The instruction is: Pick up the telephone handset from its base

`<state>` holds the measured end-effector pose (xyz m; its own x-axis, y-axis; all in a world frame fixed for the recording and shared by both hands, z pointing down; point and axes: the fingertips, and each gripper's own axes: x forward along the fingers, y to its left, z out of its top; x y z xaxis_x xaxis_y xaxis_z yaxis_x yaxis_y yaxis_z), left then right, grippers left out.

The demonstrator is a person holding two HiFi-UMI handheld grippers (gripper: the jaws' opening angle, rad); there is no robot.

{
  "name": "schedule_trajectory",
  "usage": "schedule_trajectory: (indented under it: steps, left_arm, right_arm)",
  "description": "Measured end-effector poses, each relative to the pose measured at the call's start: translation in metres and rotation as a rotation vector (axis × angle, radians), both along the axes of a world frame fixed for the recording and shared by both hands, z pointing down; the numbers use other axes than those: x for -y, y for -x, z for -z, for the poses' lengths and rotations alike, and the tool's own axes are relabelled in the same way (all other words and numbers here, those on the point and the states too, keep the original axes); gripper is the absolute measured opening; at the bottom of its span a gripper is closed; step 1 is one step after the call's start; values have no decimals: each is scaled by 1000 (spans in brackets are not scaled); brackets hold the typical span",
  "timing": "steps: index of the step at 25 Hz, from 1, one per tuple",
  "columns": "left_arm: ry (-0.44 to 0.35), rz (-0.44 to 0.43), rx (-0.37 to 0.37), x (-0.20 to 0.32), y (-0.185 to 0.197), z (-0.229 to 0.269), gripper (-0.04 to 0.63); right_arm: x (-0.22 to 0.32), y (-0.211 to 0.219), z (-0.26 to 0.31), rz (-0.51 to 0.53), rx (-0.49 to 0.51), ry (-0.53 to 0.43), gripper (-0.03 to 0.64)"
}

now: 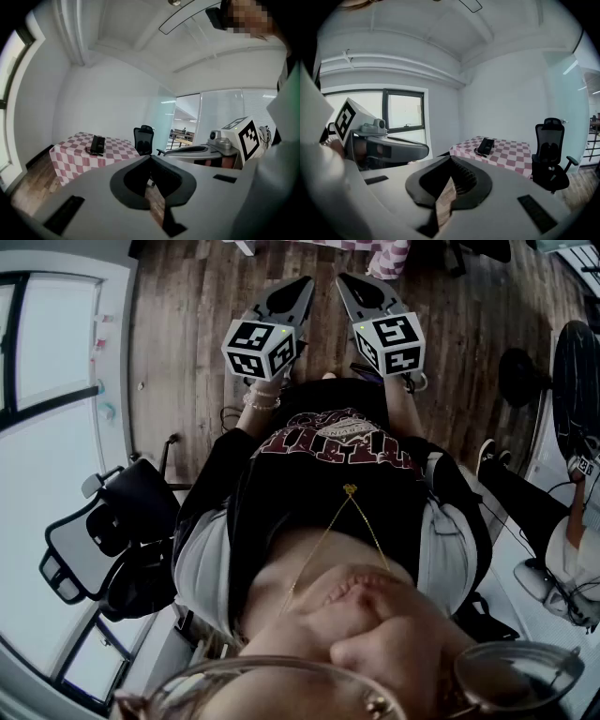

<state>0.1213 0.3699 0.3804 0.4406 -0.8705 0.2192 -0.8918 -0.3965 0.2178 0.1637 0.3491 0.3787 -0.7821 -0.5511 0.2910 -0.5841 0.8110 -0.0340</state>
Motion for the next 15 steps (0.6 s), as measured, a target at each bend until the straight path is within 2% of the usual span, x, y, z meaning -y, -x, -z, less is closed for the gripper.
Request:
schedule_trajectory:
  steps: [9, 15]
  left_arm:
    - [18, 21, 6, -3, -5, -9, 11]
    - [27, 34, 10, 0, 4, -14, 11]
  right_arm:
    - [-3, -5, -9, 38, 16, 17, 18]
    - [-3, 5, -17, 66, -9, 26, 18]
